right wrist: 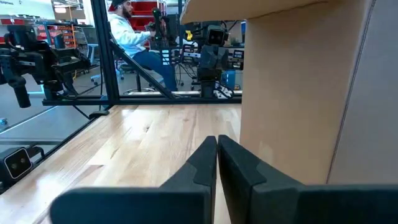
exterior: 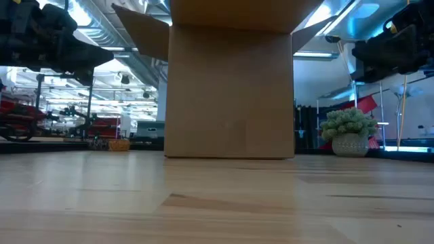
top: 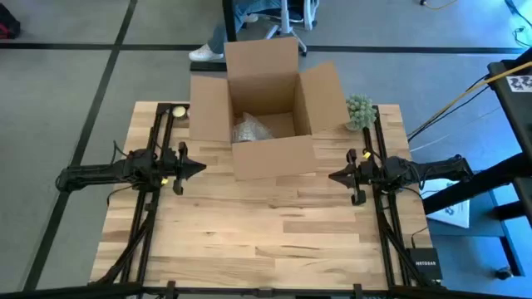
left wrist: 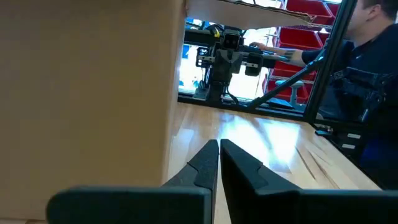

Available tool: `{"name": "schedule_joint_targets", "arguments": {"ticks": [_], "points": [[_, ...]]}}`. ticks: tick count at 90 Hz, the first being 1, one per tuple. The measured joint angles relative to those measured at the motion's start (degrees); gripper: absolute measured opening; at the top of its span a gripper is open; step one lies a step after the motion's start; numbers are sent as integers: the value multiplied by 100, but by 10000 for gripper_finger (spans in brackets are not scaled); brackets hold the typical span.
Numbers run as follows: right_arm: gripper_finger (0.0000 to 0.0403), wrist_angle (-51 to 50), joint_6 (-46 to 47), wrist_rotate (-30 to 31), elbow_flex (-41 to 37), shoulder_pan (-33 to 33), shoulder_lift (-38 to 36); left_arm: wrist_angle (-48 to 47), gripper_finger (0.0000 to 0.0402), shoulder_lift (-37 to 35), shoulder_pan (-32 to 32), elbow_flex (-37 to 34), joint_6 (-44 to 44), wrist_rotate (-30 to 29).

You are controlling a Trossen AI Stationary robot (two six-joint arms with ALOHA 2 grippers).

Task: Wrap mug
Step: Return to Home Position

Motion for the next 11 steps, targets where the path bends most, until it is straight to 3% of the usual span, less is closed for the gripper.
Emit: {"name": "schedule_joint_targets", "arguments": {"ticks": [11], "points": [[1, -1, 0, 0, 0, 1, 1, 0, 0, 0, 0, 0, 2, 0]]}}
